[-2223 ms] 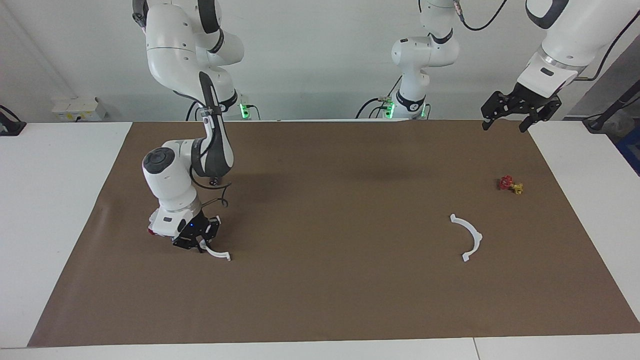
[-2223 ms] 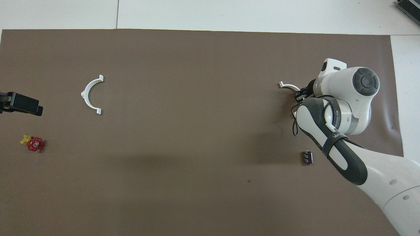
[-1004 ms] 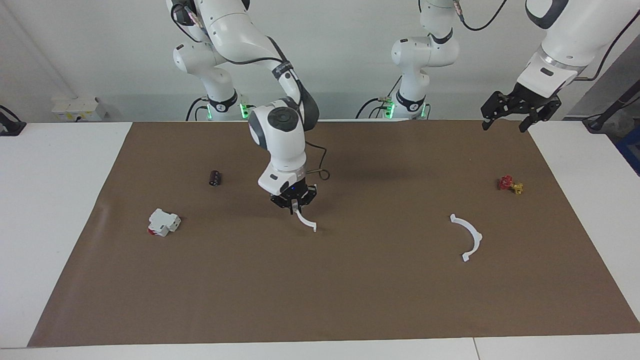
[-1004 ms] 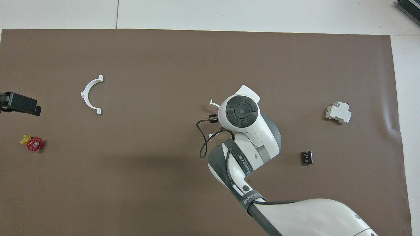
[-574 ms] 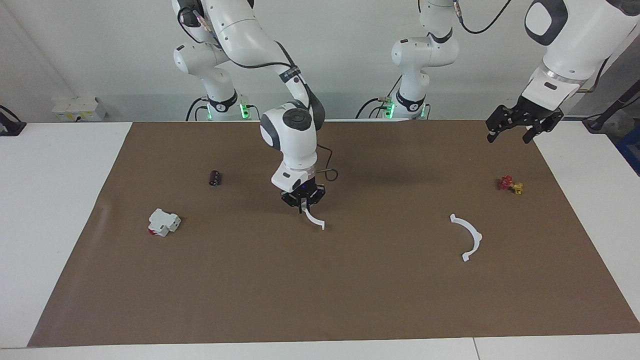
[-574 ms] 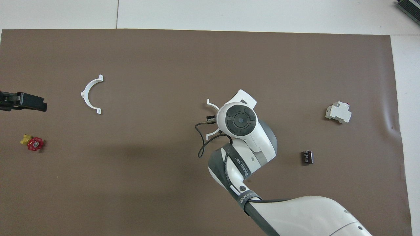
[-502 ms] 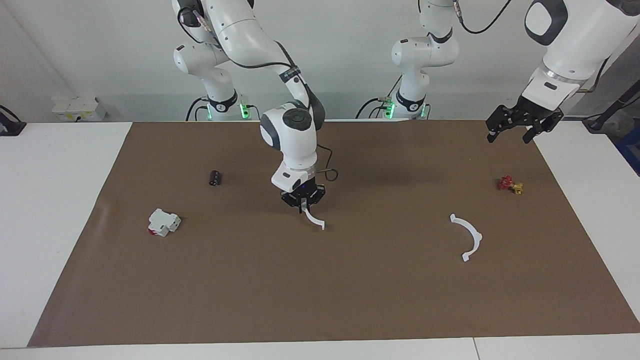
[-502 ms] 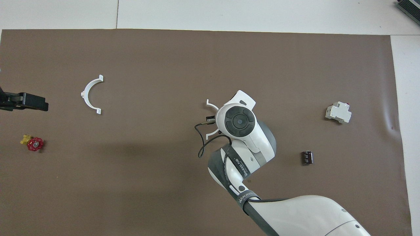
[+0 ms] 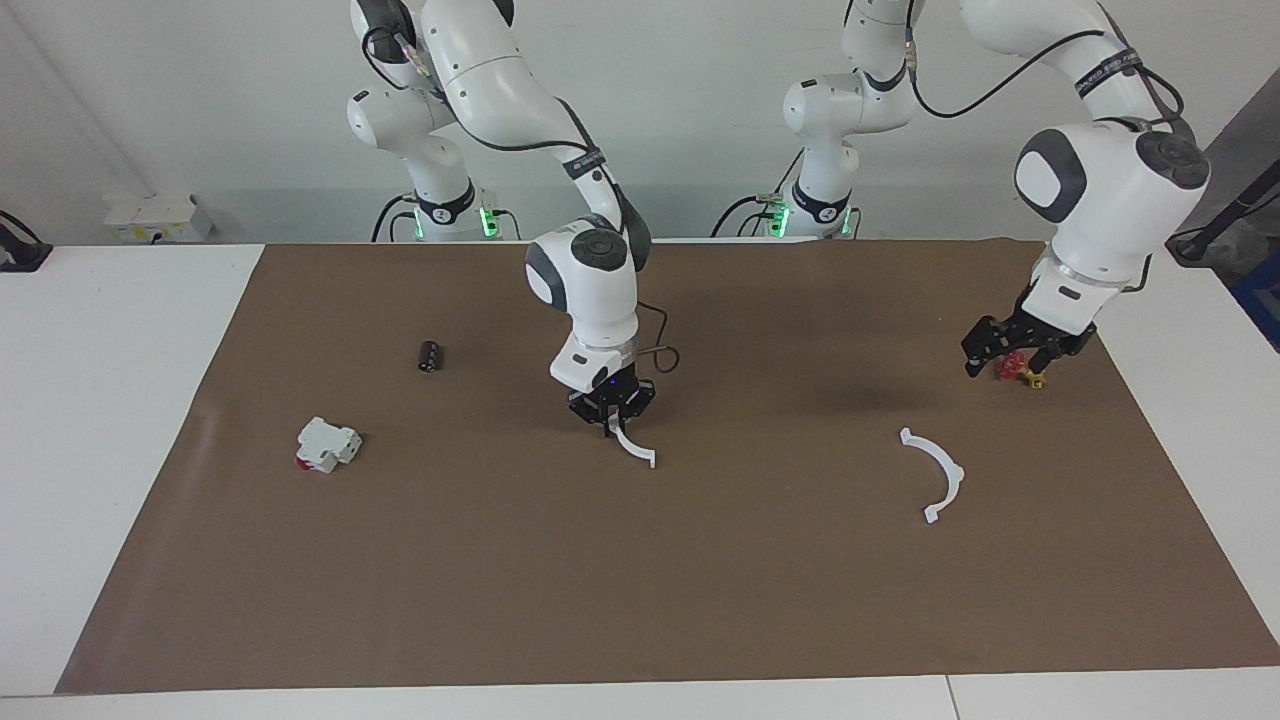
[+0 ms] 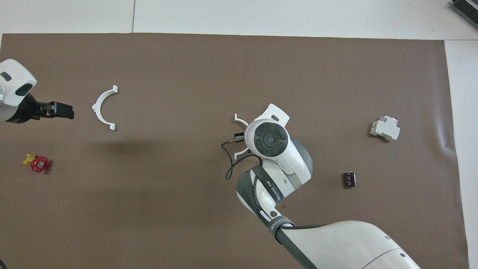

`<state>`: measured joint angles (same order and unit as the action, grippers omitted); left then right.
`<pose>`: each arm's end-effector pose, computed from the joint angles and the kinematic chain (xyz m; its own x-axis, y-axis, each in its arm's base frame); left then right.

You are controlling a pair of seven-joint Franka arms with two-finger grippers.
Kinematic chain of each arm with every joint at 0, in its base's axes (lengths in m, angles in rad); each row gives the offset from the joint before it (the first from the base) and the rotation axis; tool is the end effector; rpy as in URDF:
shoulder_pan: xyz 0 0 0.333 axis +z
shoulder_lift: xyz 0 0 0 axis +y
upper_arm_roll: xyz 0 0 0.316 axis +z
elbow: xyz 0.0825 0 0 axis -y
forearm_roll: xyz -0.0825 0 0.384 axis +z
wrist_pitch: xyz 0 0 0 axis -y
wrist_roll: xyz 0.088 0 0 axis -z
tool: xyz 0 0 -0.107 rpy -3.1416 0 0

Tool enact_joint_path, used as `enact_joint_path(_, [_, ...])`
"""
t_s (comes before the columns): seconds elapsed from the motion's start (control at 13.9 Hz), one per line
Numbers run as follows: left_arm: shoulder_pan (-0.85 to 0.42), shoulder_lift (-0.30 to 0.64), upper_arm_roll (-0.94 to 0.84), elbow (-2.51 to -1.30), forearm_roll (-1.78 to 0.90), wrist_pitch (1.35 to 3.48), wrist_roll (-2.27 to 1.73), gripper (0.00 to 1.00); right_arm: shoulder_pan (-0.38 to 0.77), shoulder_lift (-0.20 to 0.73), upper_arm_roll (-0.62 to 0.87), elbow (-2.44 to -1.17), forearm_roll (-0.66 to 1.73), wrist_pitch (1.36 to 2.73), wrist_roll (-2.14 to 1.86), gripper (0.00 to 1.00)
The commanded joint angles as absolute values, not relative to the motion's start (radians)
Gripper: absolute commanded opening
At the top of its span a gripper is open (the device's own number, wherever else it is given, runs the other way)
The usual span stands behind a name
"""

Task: Assemble drain pipe with both arms
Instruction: 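Place the clamp half with the right gripper while the left gripper grasps the other half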

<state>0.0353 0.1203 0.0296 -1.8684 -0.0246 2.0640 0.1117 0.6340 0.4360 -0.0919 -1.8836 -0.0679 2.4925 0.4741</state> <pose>0.5989 0.0371 0.4563 0.9964 -0.0358 0.0768 -0.0367 -0.9993 0.0104 0.5552 0.3396 0.2944 0.9731 0.1278 0.1917 0.1300 -0.9915 0.0010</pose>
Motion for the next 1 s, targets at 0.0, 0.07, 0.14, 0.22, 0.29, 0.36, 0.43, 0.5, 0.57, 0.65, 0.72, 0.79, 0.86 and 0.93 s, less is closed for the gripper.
enact_joint_path(0.0, [0.048,0.182,0.021,-1.881,-0.020,2.164,0.112,0.99,0.635,0.436,-0.094,-1.891,-0.109,2.516,0.485,0.00])
enact_joint_path(0.07, [0.048,0.211,0.021,-1.881,-0.020,2.201,0.112,0.99,0.635,0.436,-0.094,-1.893,-0.120,2.514,0.473,0.00])
enact_joint_path(0.14, [0.046,0.244,0.021,-1.878,-0.020,2.236,0.112,0.98,0.635,0.436,-0.094,-1.893,-0.123,2.514,0.472,0.00])
enact_joint_path(0.22, [0.043,0.270,0.021,-1.878,-0.021,2.279,0.112,0.98,0.635,0.436,-0.094,-1.891,-0.123,2.514,0.471,0.00])
enact_joint_path(0.29, [0.040,0.294,0.021,-1.873,-0.021,2.308,0.112,0.98,0.635,0.436,-0.094,-1.891,-0.123,2.514,0.472,0.00])
enact_joint_path(0.36, [0.038,0.317,0.021,-1.865,-0.023,2.319,0.112,0.97,0.635,0.436,-0.094,-1.891,-0.123,2.514,0.472,0.09])
enact_joint_path(0.43, [0.037,0.342,0.020,-1.856,-0.025,2.347,0.109,0.95,0.634,0.436,-0.094,-1.891,-0.123,2.514,0.474,0.22])
enact_joint_path(0.5, [0.034,0.363,0.020,-1.853,-0.029,2.376,0.109,0.95,0.635,0.436,-0.094,-1.891,-0.123,2.514,0.476,0.41])
enact_joint_path(0.57, [0.035,0.377,0.020,-1.852,-0.038,2.396,0.109,0.95,0.635,0.436,-0.094,-1.890,-0.123,2.514,0.483,0.75])
enact_joint_path(0.65, [0.035,0.388,0.020,-1.852,-0.044,2.419,0.109,0.95,0.635,0.436,-0.094,-1.887,-0.123,2.513,0.486,1.00])
enact_joint_path(0.72, [0.035,0.393,0.020,-1.856,-0.046,2.434,0.109,0.95,0.637,0.434,-0.094,-1.881,-0.121,2.510,0.488,1.00])
enact_joint_path(0.79, [0.035,0.400,0.020,-1.861,-0.048,2.456,0.109,0.93,0.637,0.430,-0.094,-1.878,-0.118,2.502,0.489,1.00])
enact_joint_path(0.86, [0.035,0.409,0.020,-1.862,-0.048,2.470,0.107,0.91,0.635,0.417,-0.094,-1.878,-0.111,2.497,0.488,1.00])
enact_joint_path(0.93, [0.034,0.416,0.020,-1.862,-0.048,2.476,0.106,0.91,0.629,0.393,-0.094,-1.878,-0.104,2.487,0.488,1.00])
